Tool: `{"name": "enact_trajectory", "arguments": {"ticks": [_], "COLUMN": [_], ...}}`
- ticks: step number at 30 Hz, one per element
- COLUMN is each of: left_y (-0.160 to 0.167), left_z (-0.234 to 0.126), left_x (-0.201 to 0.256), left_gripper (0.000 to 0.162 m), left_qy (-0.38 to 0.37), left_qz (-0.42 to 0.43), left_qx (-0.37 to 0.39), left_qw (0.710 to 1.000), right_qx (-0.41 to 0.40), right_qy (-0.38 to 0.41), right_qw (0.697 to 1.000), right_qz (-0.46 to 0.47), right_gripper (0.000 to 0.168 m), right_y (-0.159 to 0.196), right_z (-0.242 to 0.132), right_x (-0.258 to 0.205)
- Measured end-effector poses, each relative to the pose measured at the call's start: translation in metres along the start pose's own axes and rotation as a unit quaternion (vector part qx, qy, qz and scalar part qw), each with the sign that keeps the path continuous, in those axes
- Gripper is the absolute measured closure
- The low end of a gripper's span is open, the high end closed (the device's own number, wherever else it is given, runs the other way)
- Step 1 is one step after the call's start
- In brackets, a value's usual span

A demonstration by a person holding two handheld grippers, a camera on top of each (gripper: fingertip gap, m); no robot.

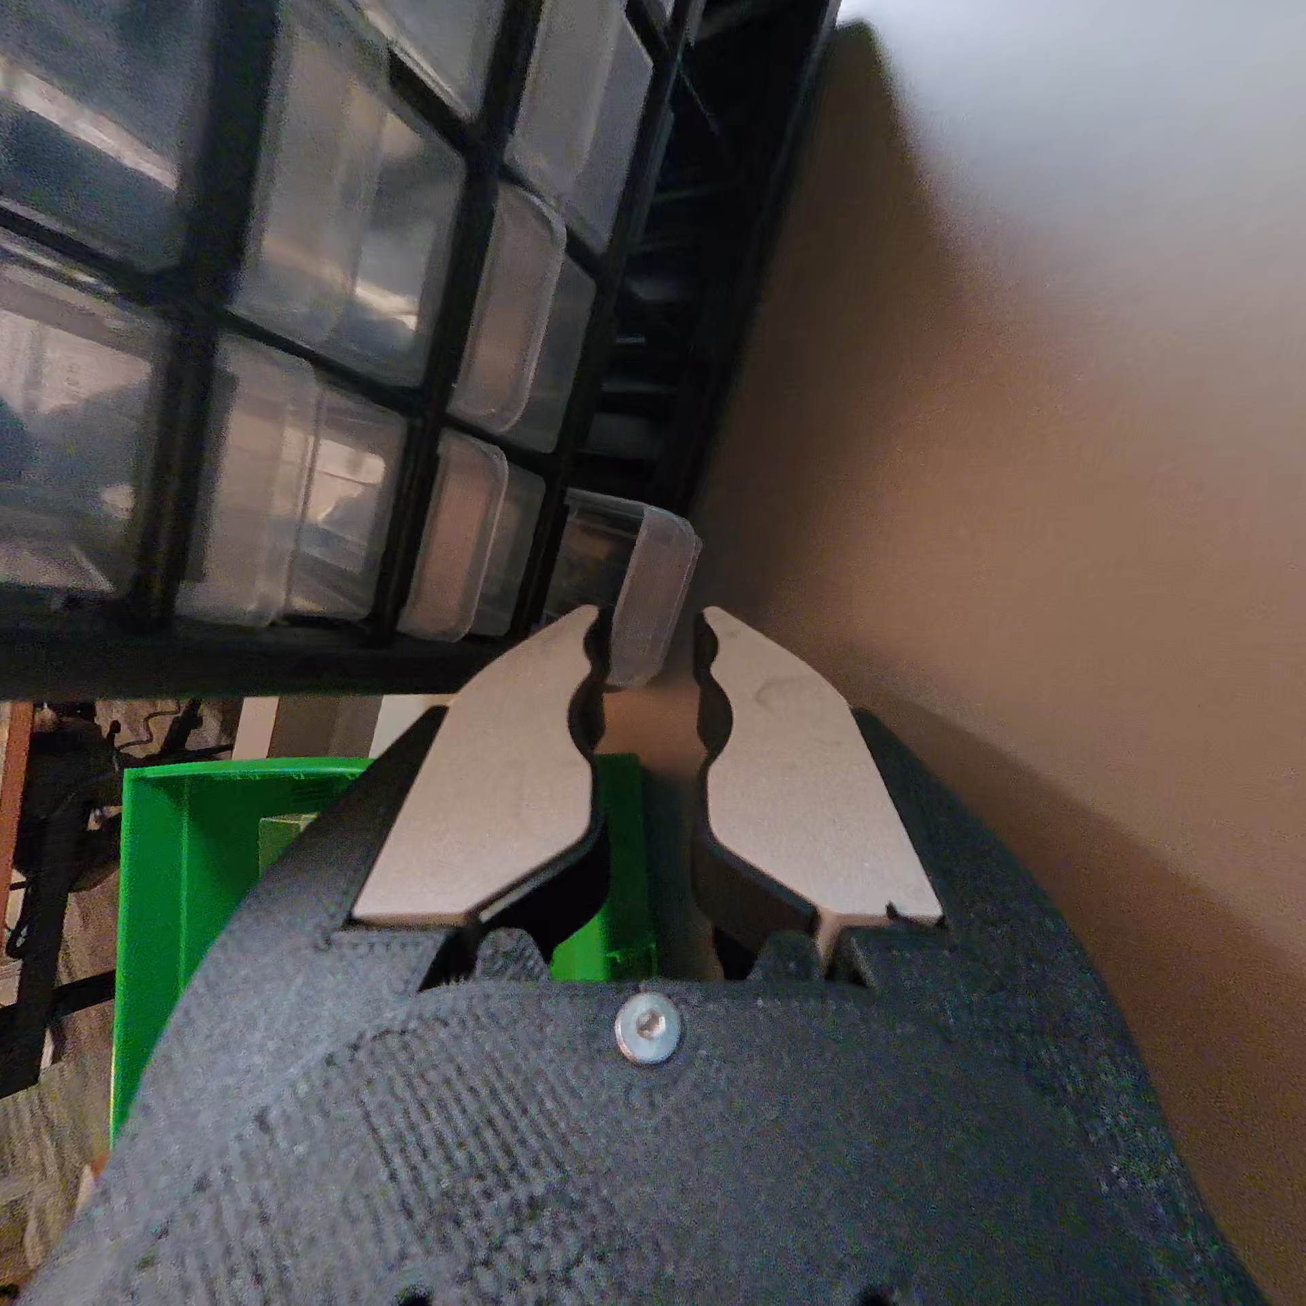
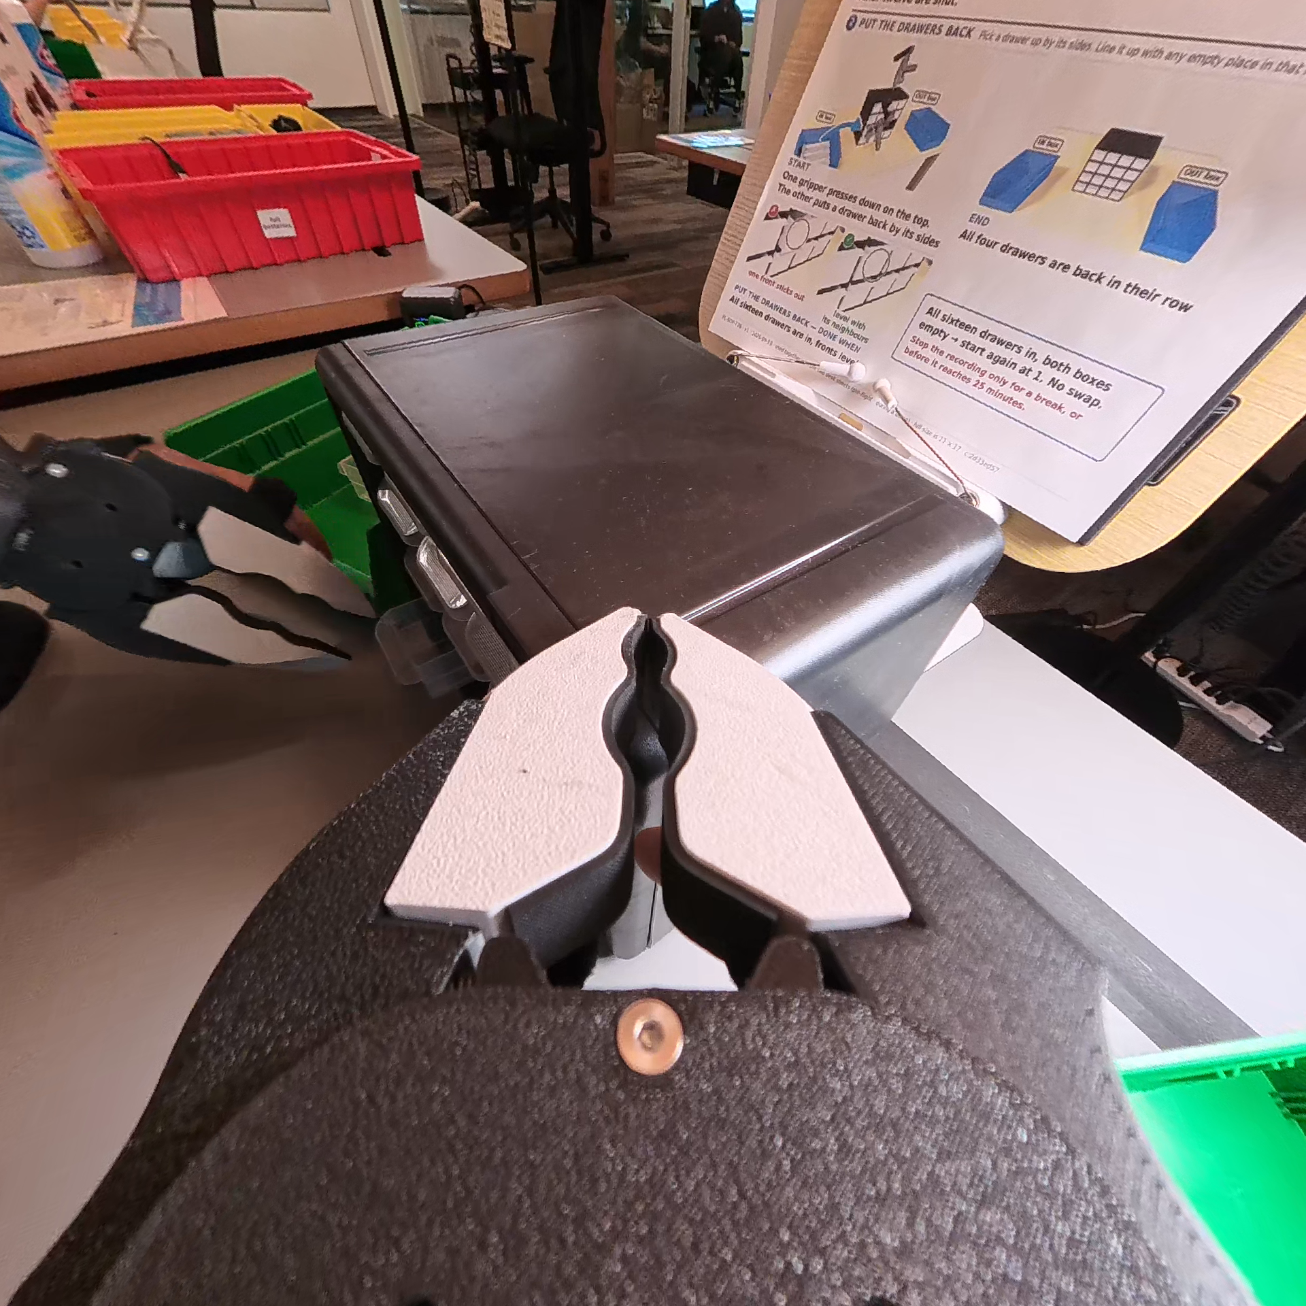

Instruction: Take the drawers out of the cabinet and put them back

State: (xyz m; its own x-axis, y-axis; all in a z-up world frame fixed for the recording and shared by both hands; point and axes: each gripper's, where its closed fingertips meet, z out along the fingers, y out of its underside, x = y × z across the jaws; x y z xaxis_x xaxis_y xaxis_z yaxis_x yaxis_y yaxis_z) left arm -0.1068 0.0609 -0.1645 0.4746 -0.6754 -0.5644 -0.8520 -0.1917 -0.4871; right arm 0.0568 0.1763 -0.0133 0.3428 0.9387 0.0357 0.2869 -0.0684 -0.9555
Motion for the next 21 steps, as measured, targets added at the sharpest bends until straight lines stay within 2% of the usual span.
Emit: {"name": "enact_trajectory", "arguments": {"ticks": [4,10,16,21], "left_y": [-0.003,0.013,0.008,0.000], "left_z": [-0.008,0.018,0.041,0.039], "left_x": [0.007,0.004,-0.018,-0.025], "left_gripper": [0.162,0.162,0.162,0.162], "left_qy": [-0.003,-0.046,-0.093,-0.097], "left_qz": [-0.026,-0.053,-0.091,-0.107], "left_qx": [0.009,-0.033,-0.035,-0.021], "left_qw": [1.000,0.997,0.991,0.989], "right_qx": [-0.001,-0.001,-0.001,0.001], "right_qy": [0.003,0.008,0.007,0.002], "right_qw": [1.000,1.000,1.000,1.000], "right_qz": [0.000,-0.003,-0.003,-0.002], "right_gripper": [0.168,0.168,0.168,0.168], "right_y": [0.000,0.000,0.000,0.000], "right_z": [0.000,0.000,0.000,0.000], "right_x": [0.000,0.000,0.000,0.000]}}
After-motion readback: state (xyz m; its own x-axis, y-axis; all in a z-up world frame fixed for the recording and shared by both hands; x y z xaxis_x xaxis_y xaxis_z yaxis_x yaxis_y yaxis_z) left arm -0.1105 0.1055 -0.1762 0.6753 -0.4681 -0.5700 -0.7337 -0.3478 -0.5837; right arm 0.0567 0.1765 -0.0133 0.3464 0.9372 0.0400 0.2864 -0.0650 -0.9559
